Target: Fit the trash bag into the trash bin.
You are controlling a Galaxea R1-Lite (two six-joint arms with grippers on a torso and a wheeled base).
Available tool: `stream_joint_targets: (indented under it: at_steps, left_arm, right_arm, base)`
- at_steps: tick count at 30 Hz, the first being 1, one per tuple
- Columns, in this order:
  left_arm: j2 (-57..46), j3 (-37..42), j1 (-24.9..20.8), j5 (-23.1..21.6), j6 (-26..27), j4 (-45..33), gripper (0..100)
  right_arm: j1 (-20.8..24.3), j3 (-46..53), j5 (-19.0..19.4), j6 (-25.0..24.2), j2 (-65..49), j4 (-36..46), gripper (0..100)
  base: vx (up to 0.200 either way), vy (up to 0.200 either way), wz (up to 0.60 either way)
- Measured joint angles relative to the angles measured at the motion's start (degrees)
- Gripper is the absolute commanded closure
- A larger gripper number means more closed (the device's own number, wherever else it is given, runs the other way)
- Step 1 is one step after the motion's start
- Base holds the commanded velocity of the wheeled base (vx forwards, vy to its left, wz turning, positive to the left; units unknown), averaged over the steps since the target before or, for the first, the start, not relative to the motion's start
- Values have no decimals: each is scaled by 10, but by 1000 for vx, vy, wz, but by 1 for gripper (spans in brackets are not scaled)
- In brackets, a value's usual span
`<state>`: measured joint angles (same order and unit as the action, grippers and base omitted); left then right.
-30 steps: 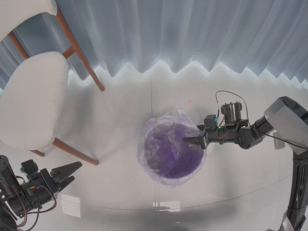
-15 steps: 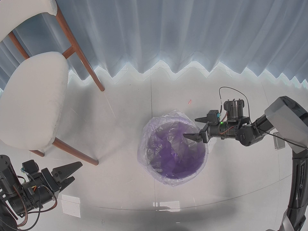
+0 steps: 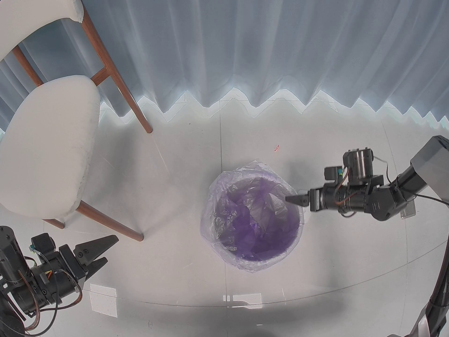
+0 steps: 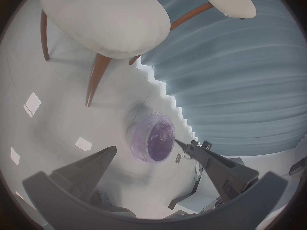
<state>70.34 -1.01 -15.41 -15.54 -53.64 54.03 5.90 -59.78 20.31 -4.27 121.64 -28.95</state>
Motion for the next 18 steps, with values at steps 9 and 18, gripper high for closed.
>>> stream_joint_targets:
  at_steps: [9, 18]
  left_arm:
    - [-7, 0, 12, 0, -9, -3, 0]
    - [-15, 0, 25, 1, -28, -10, 0]
  right_arm:
    - [101, 183, -202, -181, -38, 36, 0]
    - [151, 201, -263, -269, 41, -124, 0]
  base:
    - [0, 0, 0]
    - [0, 0, 0]
